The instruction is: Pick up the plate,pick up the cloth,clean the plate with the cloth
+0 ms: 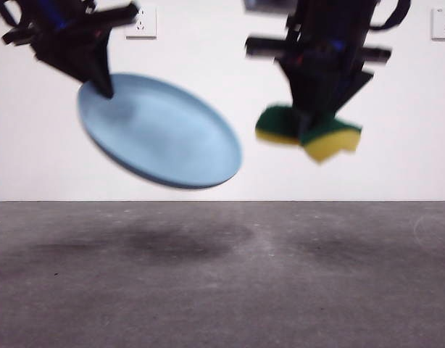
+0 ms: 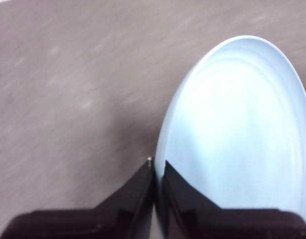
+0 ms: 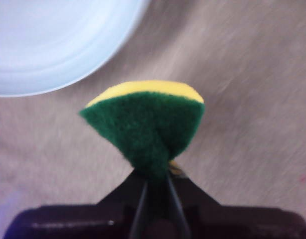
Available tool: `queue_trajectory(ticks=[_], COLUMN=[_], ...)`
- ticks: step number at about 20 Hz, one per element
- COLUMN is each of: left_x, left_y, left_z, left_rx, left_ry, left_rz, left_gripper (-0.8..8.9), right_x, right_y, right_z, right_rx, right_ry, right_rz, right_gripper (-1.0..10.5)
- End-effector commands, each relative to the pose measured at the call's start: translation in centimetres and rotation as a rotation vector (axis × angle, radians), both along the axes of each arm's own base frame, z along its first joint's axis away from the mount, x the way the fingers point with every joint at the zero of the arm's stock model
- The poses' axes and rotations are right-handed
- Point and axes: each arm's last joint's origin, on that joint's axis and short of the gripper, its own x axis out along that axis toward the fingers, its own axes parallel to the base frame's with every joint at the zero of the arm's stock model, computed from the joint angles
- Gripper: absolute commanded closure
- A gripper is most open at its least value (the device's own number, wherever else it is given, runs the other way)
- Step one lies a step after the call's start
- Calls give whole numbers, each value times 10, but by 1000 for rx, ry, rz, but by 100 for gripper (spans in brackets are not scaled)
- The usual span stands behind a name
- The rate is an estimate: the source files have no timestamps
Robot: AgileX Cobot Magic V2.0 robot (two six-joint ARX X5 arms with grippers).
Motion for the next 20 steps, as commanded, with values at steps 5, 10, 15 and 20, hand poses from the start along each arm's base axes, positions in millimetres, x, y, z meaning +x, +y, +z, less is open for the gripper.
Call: queue_trajectory(ticks=[5, 10, 15, 20], left_x=[38, 59, 65, 59], left_y=[8, 7, 6, 7], left_z=[-59, -114, -140, -126], left_rx=[84, 151, 180, 150], left_ry=[199, 356, 438, 432], left_rz=[42, 49, 51, 79], left_gripper=[821, 818, 691, 582], right_x=[-28, -47, -53, -35], right_y=[-24, -42, -47, -47], right_z=[48, 72, 79, 68], right_rx=[146, 215, 225, 154], right_ry=[-153, -233, -265, -267], right_rz=[-18, -20, -33, -100], right_gripper=[963, 963, 963, 963])
